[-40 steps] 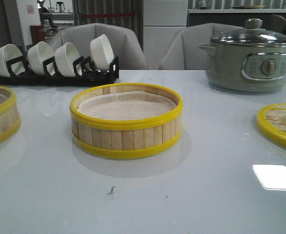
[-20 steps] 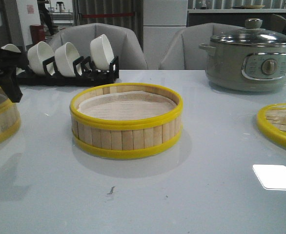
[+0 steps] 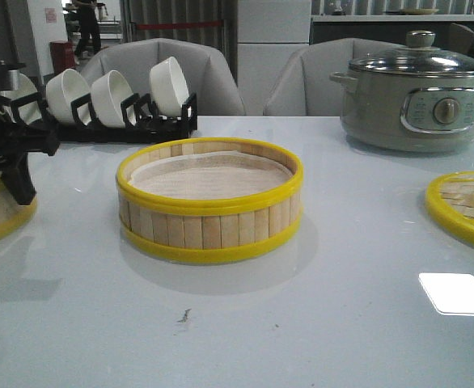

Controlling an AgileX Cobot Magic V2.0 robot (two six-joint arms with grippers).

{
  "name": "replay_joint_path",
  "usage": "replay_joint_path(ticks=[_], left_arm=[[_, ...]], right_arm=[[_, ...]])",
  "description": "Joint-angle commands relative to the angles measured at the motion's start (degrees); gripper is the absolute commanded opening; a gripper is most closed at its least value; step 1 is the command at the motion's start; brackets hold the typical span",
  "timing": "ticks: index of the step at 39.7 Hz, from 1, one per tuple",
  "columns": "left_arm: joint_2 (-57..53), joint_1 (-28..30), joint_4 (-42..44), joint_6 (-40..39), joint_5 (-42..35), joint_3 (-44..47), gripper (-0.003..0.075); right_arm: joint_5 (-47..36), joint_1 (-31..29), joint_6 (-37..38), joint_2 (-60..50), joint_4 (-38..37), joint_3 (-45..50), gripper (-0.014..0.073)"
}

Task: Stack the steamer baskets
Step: 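Lift the basket and carry it over the middle basket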

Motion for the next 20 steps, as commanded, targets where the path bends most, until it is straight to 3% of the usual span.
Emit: replay_joint_path(ticks=[1, 10, 20], left_arm=[[-2.91, -0.37, -0.71, -0.01, -0.28, -2.68, 0.0102], [-3.42, -1.03, -1.22, -0.01, 7.71, -10.16, 0.0087], [-3.64, -8.66, -1.24, -0.01, 14.34, -23.44, 0.0087]], right_arm=[[-4.22, -0.03, -0.26, 0.50, -0.06, -2.10, 0.0391], [-4.22, -0.03, -0.26, 0.50, -0.06, -2.10, 0.0391], [-4.23, -0.03, -0.26, 0.62, -0.01, -2.10, 0.0391]])
